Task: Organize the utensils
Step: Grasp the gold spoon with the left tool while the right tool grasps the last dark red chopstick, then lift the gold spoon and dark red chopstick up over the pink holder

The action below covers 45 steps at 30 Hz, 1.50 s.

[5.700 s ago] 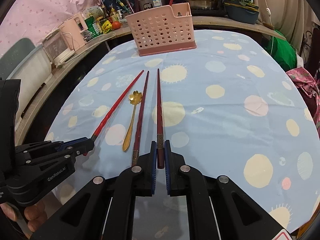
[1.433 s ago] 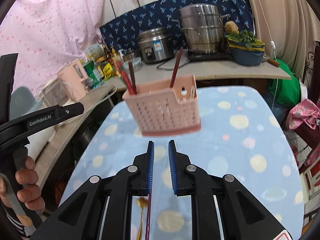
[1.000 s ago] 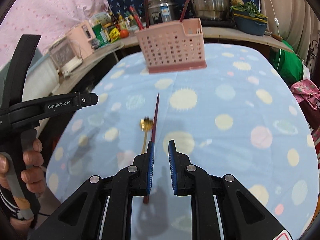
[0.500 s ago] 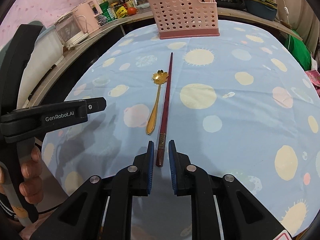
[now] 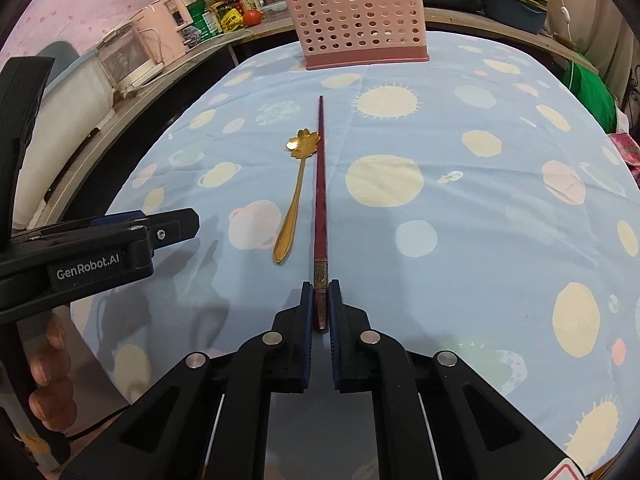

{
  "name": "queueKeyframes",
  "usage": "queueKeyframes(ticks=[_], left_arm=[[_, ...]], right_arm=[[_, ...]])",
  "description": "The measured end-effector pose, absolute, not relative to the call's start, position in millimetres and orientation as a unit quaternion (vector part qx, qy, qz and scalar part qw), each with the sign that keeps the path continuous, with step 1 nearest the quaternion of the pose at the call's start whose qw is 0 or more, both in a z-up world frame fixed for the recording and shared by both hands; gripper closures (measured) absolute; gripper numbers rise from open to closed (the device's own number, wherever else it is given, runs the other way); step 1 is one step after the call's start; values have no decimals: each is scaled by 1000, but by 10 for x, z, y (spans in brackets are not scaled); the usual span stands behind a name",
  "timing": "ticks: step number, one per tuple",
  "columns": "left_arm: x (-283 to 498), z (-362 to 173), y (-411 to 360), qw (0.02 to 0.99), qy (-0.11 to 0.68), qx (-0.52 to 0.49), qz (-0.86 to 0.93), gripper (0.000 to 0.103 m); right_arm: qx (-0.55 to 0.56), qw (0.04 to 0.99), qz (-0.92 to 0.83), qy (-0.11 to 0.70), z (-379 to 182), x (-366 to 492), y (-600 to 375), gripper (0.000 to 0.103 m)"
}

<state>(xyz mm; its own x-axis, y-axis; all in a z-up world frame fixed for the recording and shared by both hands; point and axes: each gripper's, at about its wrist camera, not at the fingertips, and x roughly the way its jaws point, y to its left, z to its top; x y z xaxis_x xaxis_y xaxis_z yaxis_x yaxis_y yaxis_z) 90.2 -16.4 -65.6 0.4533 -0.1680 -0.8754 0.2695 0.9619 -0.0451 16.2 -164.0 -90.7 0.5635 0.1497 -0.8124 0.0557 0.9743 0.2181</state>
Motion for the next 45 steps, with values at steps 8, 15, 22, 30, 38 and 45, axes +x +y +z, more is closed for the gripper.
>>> queueKeyframes(ticks=[8, 15, 22, 30, 38, 45], left_arm=[[878, -661, -334, 847, 508, 56, -150, 30], [850, -714, -613, 838, 510, 59, -184, 26], [871, -843, -794, 828, 521, 69, -195, 42], [849, -846, -776, 834, 513, 78, -188, 75], [853, -775, -680, 831, 517, 56, -195, 93], [838, -402, -544, 849, 490, 31, -194, 93]], right_arm=[[134, 883, -9, 450, -834, 95, -1906, 96], [148, 883, -23, 444, -810, 54, -2081, 96], [153, 882, -21, 446, -822, 55, -2124, 96], [155, 881, -18, 447, -849, 52, -2120, 96], [152, 886, -14, 438, -760, -3, -2095, 96], [155, 902, -10, 404, -412, -68, -2123, 96]])
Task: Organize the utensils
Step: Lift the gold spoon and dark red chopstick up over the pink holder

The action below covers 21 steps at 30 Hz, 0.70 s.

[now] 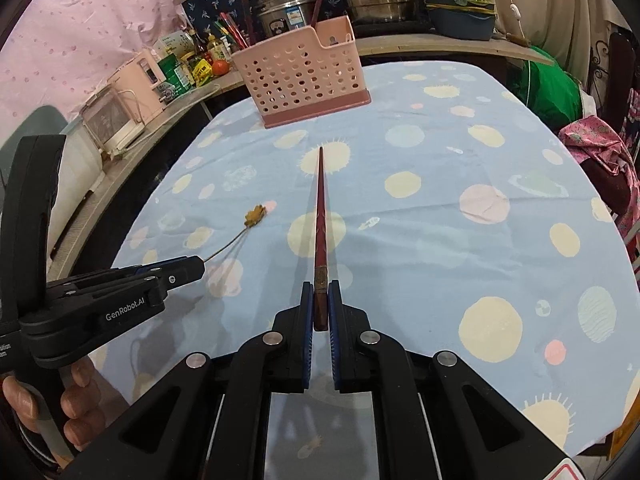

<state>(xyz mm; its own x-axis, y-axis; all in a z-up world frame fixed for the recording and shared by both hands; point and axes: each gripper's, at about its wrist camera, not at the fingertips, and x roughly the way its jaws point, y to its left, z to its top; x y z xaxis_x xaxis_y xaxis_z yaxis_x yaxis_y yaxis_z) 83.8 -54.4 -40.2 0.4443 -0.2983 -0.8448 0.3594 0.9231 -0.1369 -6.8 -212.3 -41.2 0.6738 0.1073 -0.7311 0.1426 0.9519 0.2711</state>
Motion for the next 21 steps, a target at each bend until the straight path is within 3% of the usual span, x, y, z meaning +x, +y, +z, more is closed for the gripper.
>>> queueKeyframes(ticks=[6, 8, 21], left_arm=[[907, -36, -460, 866, 461, 11, -194, 94], [946, 60, -444, 870, 454, 6, -194, 102], [1331, 602, -408, 887, 416, -14, -199, 102]], right_arm=[[166, 917, -12, 362, -15, -67, -2236, 96], [173, 922, -11, 347, 125, -43, -2285, 96], [183, 942, -5, 282, 734, 298, -2519, 96]])
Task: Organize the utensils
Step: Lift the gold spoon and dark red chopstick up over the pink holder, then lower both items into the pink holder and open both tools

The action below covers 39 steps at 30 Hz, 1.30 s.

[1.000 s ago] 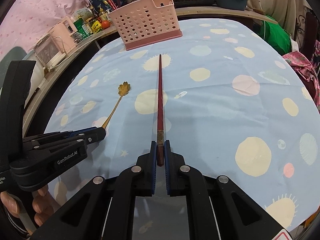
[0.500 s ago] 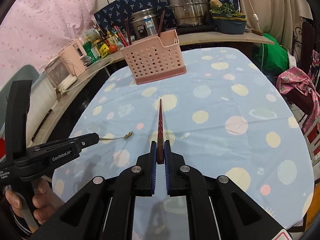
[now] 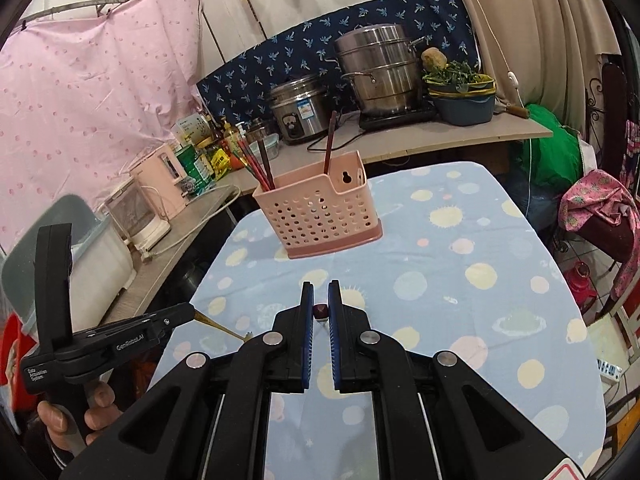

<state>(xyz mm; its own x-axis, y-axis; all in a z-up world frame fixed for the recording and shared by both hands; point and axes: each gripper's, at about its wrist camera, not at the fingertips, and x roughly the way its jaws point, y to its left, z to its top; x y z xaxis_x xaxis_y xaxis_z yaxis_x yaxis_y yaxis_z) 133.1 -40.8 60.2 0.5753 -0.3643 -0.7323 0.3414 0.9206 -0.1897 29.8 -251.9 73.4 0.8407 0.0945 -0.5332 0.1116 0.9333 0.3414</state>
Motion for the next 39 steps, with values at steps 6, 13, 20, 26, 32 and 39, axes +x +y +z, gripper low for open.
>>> queueKeyframes(ticks=[6, 13, 20, 26, 32, 39], left_arm=[[1596, 904, -463, 897, 391, -15, -204, 102], [2019, 1303, -568, 909, 358, -19, -212, 102], [2486, 1745, -684, 921, 323, -34, -214, 102], [2917, 2002, -740, 924, 309, -55, -217, 102], [3207, 1978, -785, 922, 317, -61, -213, 102], [3390, 1729, -835, 915, 342, -54, -208, 102]], right_arm=[[180, 950, 0, 253, 1017, 567, -2616, 96], [179, 959, 0, 218, 1370, 1002, -2766, 96], [187, 969, -12, 164, 1779, 1485, -2915, 96], [193, 973, -34, 124, 2083, 1971, -3020, 96], [197, 974, -41, 101, 2274, 2376, -3077, 96], [205, 970, -39, 125, 2057, 2720, -3067, 96]])
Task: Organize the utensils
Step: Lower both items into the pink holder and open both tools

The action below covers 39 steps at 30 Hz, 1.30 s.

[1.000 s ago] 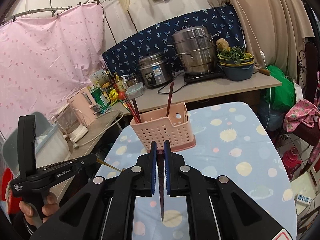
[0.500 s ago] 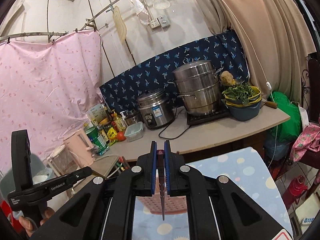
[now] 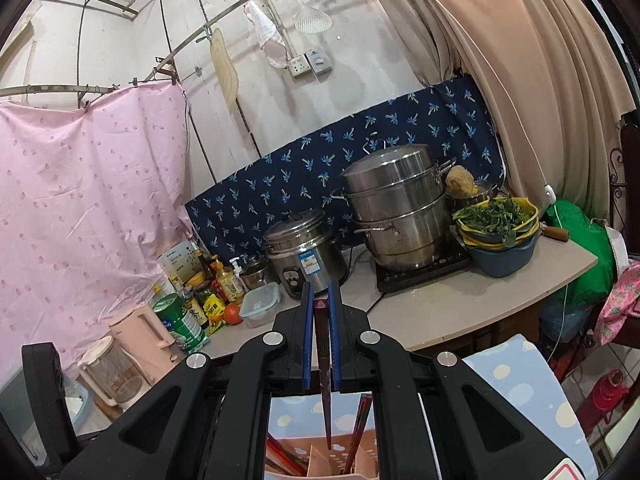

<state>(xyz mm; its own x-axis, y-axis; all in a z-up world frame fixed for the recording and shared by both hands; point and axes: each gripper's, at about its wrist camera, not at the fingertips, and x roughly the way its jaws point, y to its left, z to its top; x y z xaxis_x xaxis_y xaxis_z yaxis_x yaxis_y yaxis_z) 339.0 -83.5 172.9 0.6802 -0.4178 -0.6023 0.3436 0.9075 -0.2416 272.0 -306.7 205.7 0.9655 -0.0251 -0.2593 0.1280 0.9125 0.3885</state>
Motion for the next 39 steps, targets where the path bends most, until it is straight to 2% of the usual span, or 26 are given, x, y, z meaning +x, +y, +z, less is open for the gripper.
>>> queueKeyframes(ticks=[8, 15, 22, 27, 39], left_arm=[[3541, 1362, -913, 905, 372, -45, -202, 102], [3608, 1215, -941, 901, 384, -44, -199, 102], [3583, 1209, -949, 906, 376, -41, -190, 101], [3553, 1223, -930, 909, 372, -38, -183, 94], [3211, 1273, -860, 923, 350, -12, -162, 93]], right_arm=[[191, 963, -31, 189, 1508, 2920, -2927, 96], [181, 959, -30, 217, 1293, 2956, -2898, 96], [185, 955, -38, 227, 1228, 2931, -2940, 91], [183, 956, -39, 228, 1229, 2853, -2939, 84], [168, 954, -31, 246, 1178, 2419, -2828, 82]])
